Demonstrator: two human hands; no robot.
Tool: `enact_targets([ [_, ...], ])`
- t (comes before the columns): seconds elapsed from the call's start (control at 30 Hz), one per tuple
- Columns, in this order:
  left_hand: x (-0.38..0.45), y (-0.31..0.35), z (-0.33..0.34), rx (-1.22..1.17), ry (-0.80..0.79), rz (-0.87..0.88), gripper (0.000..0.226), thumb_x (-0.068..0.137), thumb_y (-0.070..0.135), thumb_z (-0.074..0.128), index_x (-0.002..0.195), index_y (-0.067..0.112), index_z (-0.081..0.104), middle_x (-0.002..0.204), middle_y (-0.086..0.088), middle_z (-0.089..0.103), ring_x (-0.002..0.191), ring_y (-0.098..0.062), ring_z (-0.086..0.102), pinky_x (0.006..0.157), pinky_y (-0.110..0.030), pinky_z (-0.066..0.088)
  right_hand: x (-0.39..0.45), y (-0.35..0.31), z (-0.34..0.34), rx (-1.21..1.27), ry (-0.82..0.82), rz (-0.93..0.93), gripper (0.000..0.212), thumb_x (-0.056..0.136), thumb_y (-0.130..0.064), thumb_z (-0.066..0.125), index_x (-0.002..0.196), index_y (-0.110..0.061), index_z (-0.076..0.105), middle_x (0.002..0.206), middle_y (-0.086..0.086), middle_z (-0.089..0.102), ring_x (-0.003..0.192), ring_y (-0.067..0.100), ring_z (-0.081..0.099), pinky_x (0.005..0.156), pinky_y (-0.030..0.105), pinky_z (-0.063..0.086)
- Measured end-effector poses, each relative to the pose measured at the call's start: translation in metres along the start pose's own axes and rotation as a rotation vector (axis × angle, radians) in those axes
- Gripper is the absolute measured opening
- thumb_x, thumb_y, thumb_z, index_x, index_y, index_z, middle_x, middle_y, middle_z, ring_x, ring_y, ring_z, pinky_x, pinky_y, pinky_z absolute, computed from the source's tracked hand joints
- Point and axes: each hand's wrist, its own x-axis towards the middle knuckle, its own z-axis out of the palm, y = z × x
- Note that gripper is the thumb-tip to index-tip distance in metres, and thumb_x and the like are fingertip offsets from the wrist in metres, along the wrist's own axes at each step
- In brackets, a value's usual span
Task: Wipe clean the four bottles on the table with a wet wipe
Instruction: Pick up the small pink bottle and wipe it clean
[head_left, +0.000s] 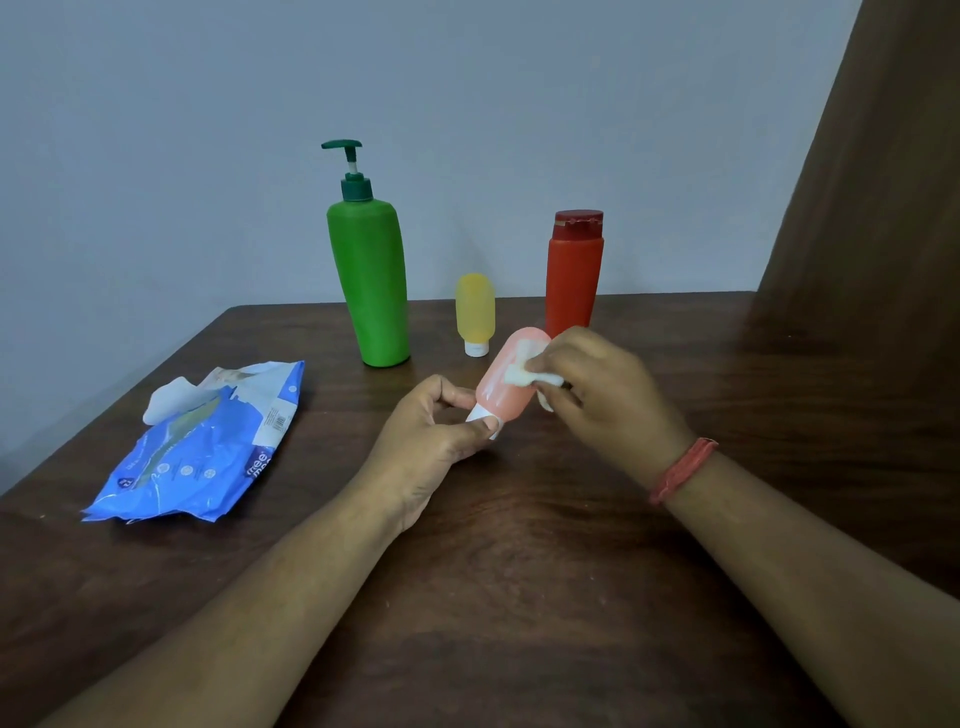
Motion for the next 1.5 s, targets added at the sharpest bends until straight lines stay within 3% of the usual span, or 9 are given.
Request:
enact_targets([
  [0.17, 0.0, 0.0, 0.002, 0.093, -0.021, 0.025, 0.029, 0.053, 0.034, 0.088, 0.072, 0.035, 0.066, 0.106, 0.0, 0.076, 0.1, -0.03, 0.074, 0.096, -0.057, 0.056, 0.004, 0.008, -0.007, 0.007, 0.168, 0.131, 0.016, 0.09, -0.007, 0.068, 0.105, -0.011, 0.072, 0.106, 0.005, 0.064, 0.092, 0.011, 0.054, 0.083, 0.024, 0.047],
  [0.33, -0.001, 0.0, 0.001, 0.124, -0.004, 0.038, 0.029, 0.055, 0.037, 0.087, 0.074, 0.036, 0.065, 0.103, -0.001, 0.076, 0.101, -0.032, 0.073, 0.1, -0.061, 0.052, 0.002, -0.001, -0.002, -0.036, -0.027, -0.024, 0.021, 0.089, -0.006, 0.068, 0.11, -0.012, 0.072, 0.108, 0.005, 0.064, 0.097, 0.019, 0.061, 0.087, 0.031, 0.05],
  [0.47, -0.001, 0.001, 0.005, 0.181, -0.009, 0.045, 0.031, 0.052, 0.042, 0.085, 0.076, 0.038, 0.065, 0.104, 0.005, 0.076, 0.104, -0.031, 0.071, 0.096, -0.055, 0.055, 0.005, 0.007, -0.009, -0.041, 0.113, 0.129, 0.021, 0.091, -0.007, 0.066, 0.111, -0.011, 0.07, 0.108, 0.004, 0.062, 0.096, 0.015, 0.057, 0.085, 0.024, 0.044],
  [0.6, -0.003, 0.002, 0.005, 0.185, 0.011, 0.061, 0.024, 0.062, 0.033, 0.084, 0.074, 0.037, 0.064, 0.098, 0.002, 0.077, 0.103, -0.037, 0.069, 0.09, -0.053, 0.054, 0.003, -0.004, -0.003, -0.024, -0.076, -0.016, 0.023, 0.089, -0.006, 0.067, 0.112, -0.011, 0.071, 0.109, 0.004, 0.062, 0.098, 0.02, 0.061, 0.087, 0.03, 0.049],
  [0.73, -0.003, 0.003, 0.006, 0.203, 0.005, 0.061, 0.022, 0.066, 0.027, 0.081, 0.075, 0.039, 0.065, 0.098, 0.007, 0.077, 0.093, -0.018, 0.07, 0.079, -0.036, 0.05, 0.005, 0.003, -0.008, -0.047, 0.073, 0.106, 0.022, 0.089, -0.002, 0.067, 0.109, -0.007, 0.071, 0.106, 0.008, 0.063, 0.095, 0.024, 0.061, 0.087, 0.03, 0.047],
  [0.9, -0.005, 0.004, 0.005, 0.191, 0.046, 0.065, 0.022, 0.065, 0.032, 0.085, 0.076, 0.034, 0.065, 0.098, 0.0, 0.077, 0.102, -0.034, 0.069, 0.095, -0.052, 0.055, 0.001, -0.01, -0.002, -0.02, -0.161, -0.093, 0.025, 0.09, -0.008, 0.066, 0.113, -0.013, 0.071, 0.114, 0.004, 0.062, 0.104, 0.021, 0.062, 0.088, 0.034, 0.053],
  [1.03, -0.005, 0.006, 0.006, 0.221, 0.038, 0.063, 0.021, 0.066, 0.032, 0.082, 0.078, 0.037, 0.066, 0.098, 0.004, 0.076, 0.101, -0.031, 0.07, 0.097, -0.057, 0.054, 0.003, 0.0, -0.008, -0.027, 0.026, 0.072, 0.024, 0.09, -0.005, 0.066, 0.112, -0.011, 0.072, 0.109, 0.005, 0.063, 0.098, 0.021, 0.061, 0.089, 0.035, 0.053],
  [1.17, -0.007, 0.006, 0.006, 0.181, 0.064, 0.067, 0.029, 0.057, 0.041, 0.086, 0.077, 0.032, 0.066, 0.096, -0.001, 0.077, 0.1, -0.032, 0.071, 0.094, -0.052, 0.057, 0.0, -0.014, 0.001, -0.043, -0.174, -0.146, 0.024, 0.087, -0.008, 0.07, 0.11, -0.014, 0.072, 0.109, 0.003, 0.065, 0.098, 0.018, 0.062, 0.082, 0.023, 0.044],
  [1.5, -0.007, 0.008, 0.007, 0.139, 0.084, 0.062, 0.02, 0.068, 0.027, 0.086, 0.074, 0.032, 0.067, 0.093, -0.008, 0.078, 0.09, -0.03, 0.076, 0.092, -0.057, 0.057, 0.001, -0.014, -0.001, -0.043, -0.181, -0.126, 0.021, 0.084, -0.004, 0.072, 0.104, -0.012, 0.074, 0.1, 0.005, 0.065, 0.088, 0.022, 0.064, 0.074, 0.024, 0.046],
])
